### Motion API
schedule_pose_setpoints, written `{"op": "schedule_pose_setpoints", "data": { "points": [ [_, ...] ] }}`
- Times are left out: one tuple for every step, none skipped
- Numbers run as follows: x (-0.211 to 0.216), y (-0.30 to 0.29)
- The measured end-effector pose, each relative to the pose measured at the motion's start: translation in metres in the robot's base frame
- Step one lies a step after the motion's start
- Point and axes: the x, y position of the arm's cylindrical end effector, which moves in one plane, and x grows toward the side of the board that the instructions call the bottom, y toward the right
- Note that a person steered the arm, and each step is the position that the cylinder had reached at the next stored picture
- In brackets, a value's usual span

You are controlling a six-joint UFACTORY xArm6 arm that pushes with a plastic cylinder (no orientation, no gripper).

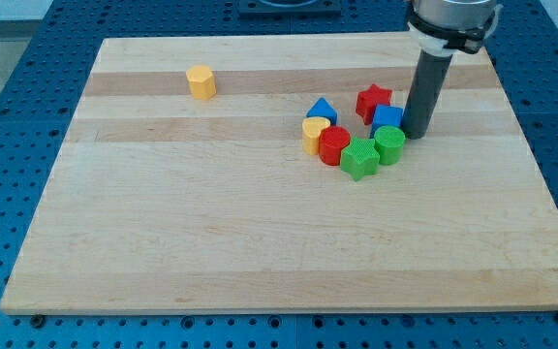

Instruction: Keep arm above green star

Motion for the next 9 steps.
{"op": "schedule_pose_setpoints", "data": {
  "points": [
    [0.000,-0.006],
    [0.000,-0.012],
    [0.000,-0.012],
    [-0.001,-0.012],
    [-0.001,0.005],
    [0.013,0.042],
    [0.055,0.053],
    [0.107,0.037],
    [0.142,-0.041]
  ]
}}
